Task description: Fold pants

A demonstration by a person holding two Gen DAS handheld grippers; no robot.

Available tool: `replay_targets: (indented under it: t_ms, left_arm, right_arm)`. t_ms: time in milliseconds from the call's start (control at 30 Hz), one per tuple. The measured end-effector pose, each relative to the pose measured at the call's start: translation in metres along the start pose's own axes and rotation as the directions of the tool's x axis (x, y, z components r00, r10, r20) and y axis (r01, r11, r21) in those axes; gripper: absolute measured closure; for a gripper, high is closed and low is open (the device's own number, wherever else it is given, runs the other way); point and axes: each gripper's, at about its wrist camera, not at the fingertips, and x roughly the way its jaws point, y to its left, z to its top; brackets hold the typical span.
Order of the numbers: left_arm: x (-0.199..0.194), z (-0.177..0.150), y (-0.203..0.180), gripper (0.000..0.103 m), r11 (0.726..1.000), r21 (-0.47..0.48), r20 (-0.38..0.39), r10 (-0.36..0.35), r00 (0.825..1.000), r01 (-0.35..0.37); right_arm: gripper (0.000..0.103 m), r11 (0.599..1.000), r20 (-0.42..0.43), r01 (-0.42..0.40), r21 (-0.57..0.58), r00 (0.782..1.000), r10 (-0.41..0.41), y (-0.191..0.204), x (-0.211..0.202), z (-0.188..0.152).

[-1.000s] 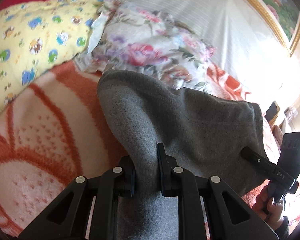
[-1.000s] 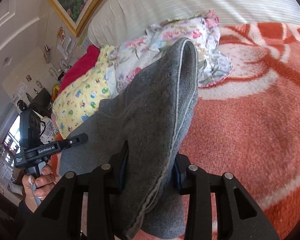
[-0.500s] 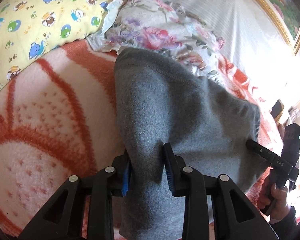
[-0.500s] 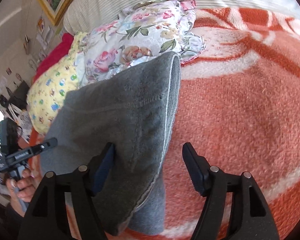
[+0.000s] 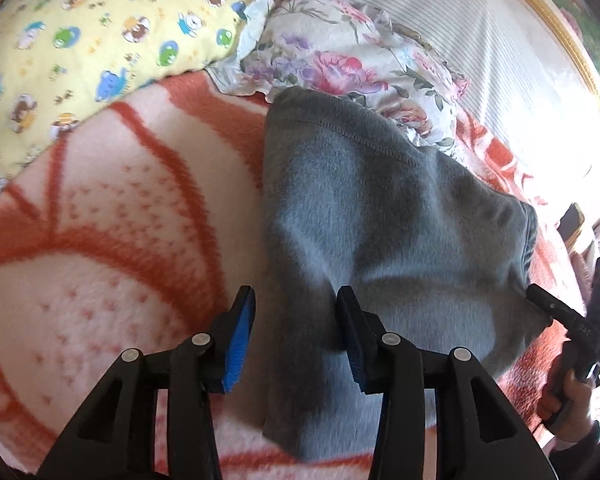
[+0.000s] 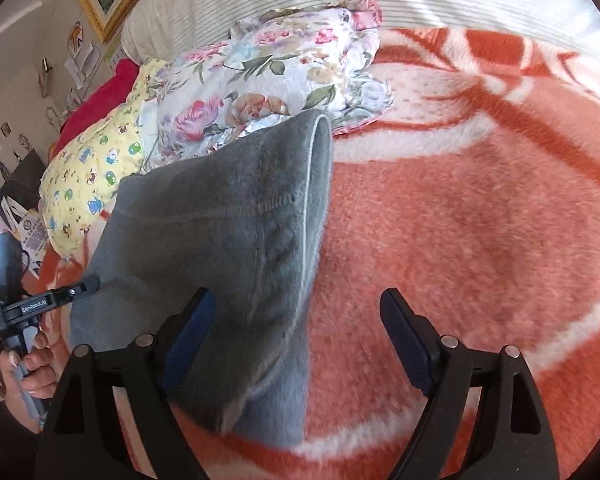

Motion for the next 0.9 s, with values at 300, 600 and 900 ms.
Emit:
replay_targets:
  t_ms: [300,600,900]
  left_arm:
    - [-0.026,-0.031,-0.013,0.054,0.999,0.037,-0.026,0.030,0.999,-0.029]
    - [-0.063,-0.044,-0.052,0.034,0.989,0.118,0.050,0.088,0.995,-0.094]
    - [-0.079,-0.046,-0.072,0.023,0.978,0.166,0.093,0.112,0.989,-0.127]
  right_arm:
    - [0.018,0.991,0.033,0.113,-0.076,0.993,-0.111,0.013,-0.047,-0.020]
    - [0.017,0.989,0.108,0.018,-0.144,0.994,-0.002,0.055,-0.080,-0.013]
    - [0.005,0.967,0.078,-0.019,-0.253,0.996,0.040,0.083,-0.078,-0.021]
